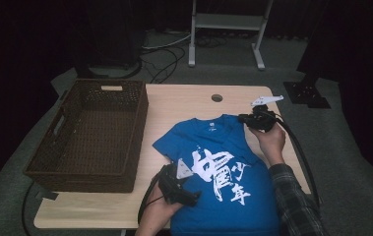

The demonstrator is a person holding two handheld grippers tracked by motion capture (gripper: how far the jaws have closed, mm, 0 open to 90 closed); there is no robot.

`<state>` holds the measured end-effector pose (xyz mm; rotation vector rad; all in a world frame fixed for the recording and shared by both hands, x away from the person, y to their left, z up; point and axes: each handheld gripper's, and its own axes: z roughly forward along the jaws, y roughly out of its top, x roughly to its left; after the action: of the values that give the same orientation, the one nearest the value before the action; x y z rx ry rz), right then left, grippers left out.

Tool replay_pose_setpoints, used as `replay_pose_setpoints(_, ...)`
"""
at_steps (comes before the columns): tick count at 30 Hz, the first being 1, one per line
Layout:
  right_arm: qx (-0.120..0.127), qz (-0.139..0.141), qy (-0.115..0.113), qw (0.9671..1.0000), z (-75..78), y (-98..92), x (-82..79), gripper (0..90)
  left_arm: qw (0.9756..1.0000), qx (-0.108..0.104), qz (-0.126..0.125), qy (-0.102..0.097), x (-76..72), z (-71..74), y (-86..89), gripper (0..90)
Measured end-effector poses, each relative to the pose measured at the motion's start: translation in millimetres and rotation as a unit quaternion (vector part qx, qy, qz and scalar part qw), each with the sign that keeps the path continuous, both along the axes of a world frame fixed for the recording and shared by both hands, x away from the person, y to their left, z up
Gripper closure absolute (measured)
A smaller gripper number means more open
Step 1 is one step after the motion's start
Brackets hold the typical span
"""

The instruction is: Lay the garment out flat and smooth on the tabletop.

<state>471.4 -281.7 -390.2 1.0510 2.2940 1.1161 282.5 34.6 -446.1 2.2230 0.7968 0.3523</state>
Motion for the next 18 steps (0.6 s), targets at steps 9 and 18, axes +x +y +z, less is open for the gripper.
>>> replay_pose_setpoints(9,-0.012,-0.059,0.01,0.9982,-17.4,-12.6,18.3,71.2,1.0,0.001,0.001,0.0,-0.3,0.1,0.2,2.4)
replay_pose_setpoints(18,0.009,0.004,-0.002,0.9999,-12.1,6.2,-25.8,73.2,1.0,0.002,0.004,0.001,-1.0,0.2,0.1,2.4)
